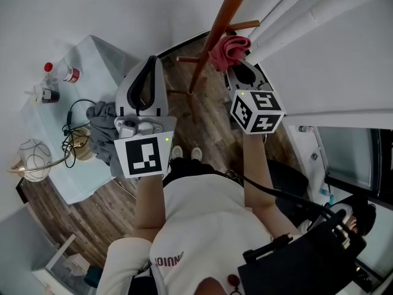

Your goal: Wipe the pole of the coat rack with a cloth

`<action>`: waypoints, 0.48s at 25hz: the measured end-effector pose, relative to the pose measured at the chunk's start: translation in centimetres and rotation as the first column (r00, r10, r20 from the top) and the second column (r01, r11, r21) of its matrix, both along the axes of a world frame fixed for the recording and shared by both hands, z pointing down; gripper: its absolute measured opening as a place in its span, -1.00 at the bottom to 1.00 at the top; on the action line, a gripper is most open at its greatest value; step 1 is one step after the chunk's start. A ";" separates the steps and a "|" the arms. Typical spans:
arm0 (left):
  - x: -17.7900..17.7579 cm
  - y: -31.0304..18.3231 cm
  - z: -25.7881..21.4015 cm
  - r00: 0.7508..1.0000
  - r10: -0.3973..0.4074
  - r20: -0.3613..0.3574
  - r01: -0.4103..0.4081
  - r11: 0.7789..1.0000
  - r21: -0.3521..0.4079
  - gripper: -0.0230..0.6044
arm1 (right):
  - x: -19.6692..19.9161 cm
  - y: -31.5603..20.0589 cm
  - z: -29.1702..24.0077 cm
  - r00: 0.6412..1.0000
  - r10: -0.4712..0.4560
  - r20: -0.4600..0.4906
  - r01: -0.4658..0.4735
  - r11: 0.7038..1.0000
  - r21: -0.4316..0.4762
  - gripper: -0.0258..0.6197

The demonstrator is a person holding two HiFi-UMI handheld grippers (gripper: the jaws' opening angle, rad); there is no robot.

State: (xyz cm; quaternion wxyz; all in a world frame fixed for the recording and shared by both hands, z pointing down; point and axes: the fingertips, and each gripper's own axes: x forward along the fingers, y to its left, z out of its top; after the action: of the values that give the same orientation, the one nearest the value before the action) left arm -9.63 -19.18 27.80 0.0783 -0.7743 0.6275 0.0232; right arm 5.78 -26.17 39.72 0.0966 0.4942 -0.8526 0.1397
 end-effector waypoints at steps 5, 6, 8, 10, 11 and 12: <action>0.0 0.4 0.0 1.000 0.002 -0.009 -0.002 1.000 0.001 -0.88 | 0.4 0.6 -0.3 1.000 0.011 0.010 -0.011 1.000 -0.010 -0.78; -0.1 0.4 -0.1 1.000 0.003 -0.010 -0.003 1.000 0.002 -0.88 | 0.5 0.7 -0.4 1.000 0.011 0.009 -0.011 1.000 -0.009 -0.78; 0.0 0.5 -0.3 1.000 0.005 -0.010 -0.005 1.000 0.009 -0.88 | 0.6 0.9 -0.7 1.000 0.008 0.007 -0.008 1.000 -0.008 -0.78; 0.1 0.7 -0.5 1.000 0.009 -0.011 -0.009 1.000 0.013 -0.88 | 0.7 1.2 -0.9 1.000 0.006 0.008 -0.006 1.000 -0.007 -0.78; 0.2 0.8 -0.5 1.000 0.011 -0.010 -0.010 1.000 0.015 -0.88 | 0.8 1.4 -0.9 1.000 0.006 0.008 -0.006 1.000 -0.007 -0.78; 0.3 0.9 -0.6 1.000 0.013 -0.010 -0.012 1.000 0.016 -0.88 | 0.8 1.5 -1.0 1.000 0.005 0.007 -0.005 1.000 -0.007 -0.78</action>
State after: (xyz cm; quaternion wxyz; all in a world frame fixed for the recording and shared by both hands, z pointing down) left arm -9.34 -18.29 27.22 0.0812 -0.7774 0.6228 0.0329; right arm 6.62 -24.64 38.72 0.0949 0.4956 -0.8511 0.1446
